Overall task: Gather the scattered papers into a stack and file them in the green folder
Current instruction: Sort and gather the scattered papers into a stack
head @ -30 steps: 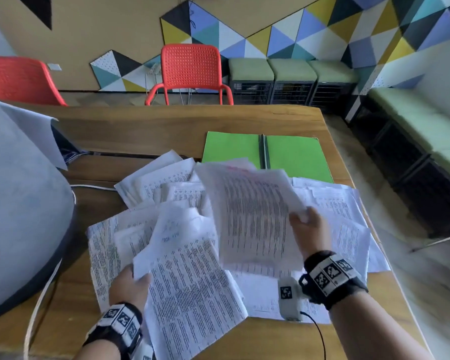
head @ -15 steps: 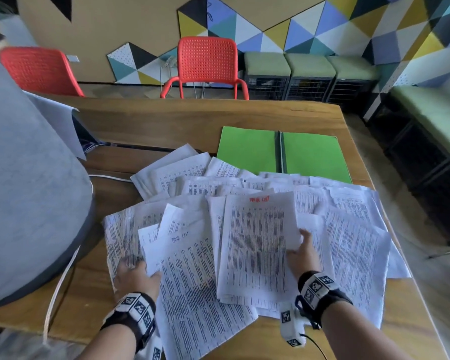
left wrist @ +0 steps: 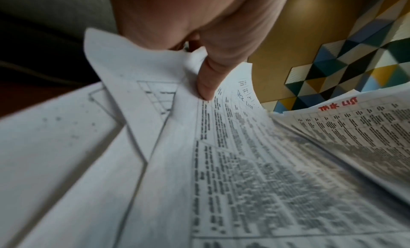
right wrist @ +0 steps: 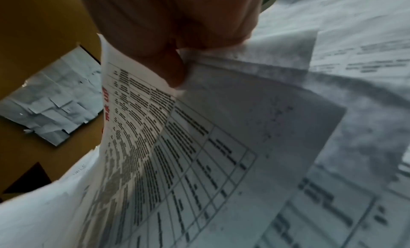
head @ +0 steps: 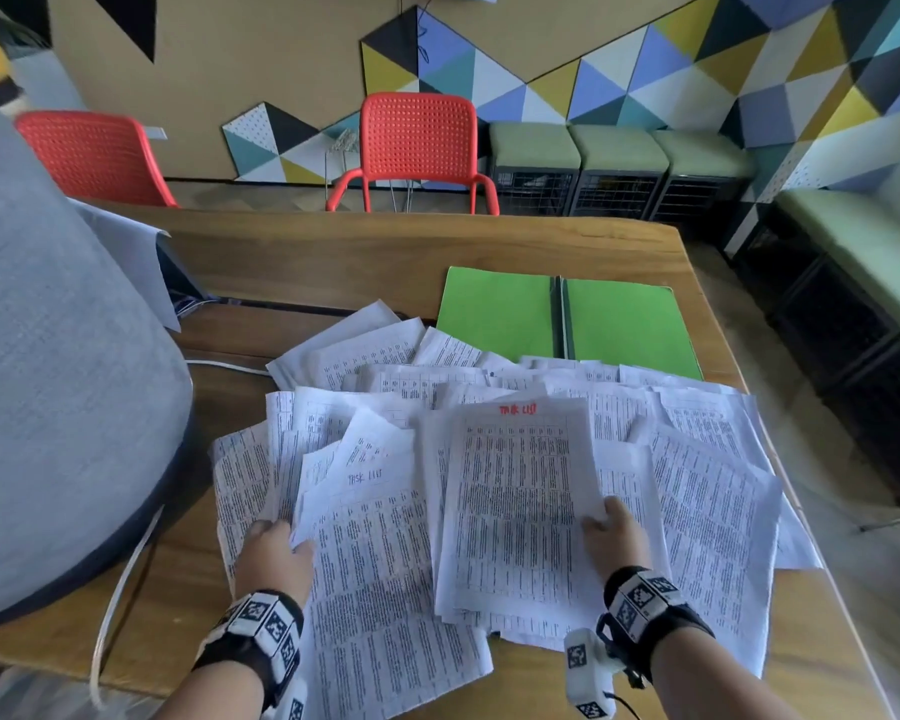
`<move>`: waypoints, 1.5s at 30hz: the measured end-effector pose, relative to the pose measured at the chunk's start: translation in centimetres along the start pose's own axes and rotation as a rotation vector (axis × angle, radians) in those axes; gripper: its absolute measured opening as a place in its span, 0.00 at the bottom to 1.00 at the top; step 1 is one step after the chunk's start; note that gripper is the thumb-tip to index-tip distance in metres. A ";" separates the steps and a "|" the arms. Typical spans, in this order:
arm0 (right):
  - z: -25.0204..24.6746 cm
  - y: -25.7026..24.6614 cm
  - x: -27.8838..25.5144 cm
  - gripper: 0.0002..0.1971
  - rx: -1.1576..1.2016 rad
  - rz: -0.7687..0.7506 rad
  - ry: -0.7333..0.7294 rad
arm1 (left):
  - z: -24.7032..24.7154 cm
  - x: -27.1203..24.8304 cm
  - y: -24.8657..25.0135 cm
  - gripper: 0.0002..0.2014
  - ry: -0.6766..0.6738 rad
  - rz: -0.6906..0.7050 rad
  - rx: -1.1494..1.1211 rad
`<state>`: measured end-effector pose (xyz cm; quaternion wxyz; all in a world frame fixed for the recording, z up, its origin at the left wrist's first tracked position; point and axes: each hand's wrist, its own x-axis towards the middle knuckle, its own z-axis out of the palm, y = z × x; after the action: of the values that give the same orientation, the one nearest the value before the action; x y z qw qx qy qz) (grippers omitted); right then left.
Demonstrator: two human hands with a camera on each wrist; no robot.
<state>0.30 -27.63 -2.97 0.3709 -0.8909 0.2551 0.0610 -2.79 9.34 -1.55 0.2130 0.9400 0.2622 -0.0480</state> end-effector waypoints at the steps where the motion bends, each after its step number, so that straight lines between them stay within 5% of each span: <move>1: -0.5 -0.3 0.0 0.02 0.023 -0.018 0.024 | -0.8 0.2 0.4 0.10 0.036 0.029 -0.034; 8: -5.0 -3.5 1.0 0.01 0.250 -0.072 0.174 | -9.5 1.0 4.0 0.08 0.381 0.184 -0.204; 13: -7.4 -5.2 1.8 0.04 0.630 -0.052 0.110 | -12.1 2.7 5.0 0.13 0.529 0.066 -0.425; 20: -4.7 -6.5 0.0 0.02 0.634 -0.120 -0.087 | -4.5 2.5 5.3 0.13 0.036 0.075 -0.588; 23: -1.8 -5.1 -0.9 0.08 0.467 -0.136 -0.183 | -0.1 0.9 4.3 0.08 -0.138 -0.008 -0.651; 27: 2.7 -3.0 -2.1 0.18 0.171 -0.112 -0.226 | 2.8 -0.3 3.6 0.20 -0.268 -0.119 -0.530; 32: 4.0 -2.1 -3.6 0.33 -0.115 0.140 -0.101 | 3.0 -0.4 3.8 0.27 -0.216 -0.093 -0.491; 36: 5.0 -2.7 -2.9 0.28 0.068 0.157 -0.170 | 2.8 -0.9 3.9 0.43 -0.329 -0.016 -0.418; 41: 3.9 -4.5 -2.3 0.21 0.196 -0.105 -0.245 | 0.9 -1.6 5.6 0.27 -0.245 0.042 -0.482; 45: 0.9 -5.4 -1.3 0.31 0.608 0.009 -0.372 | -2.5 -0.9 6.8 0.23 -0.115 0.194 -0.641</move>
<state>1.96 -23.32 0.18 0.6590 -0.7122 0.1936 0.1448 -0.10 4.80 3.45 0.5158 0.8415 0.1607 0.0042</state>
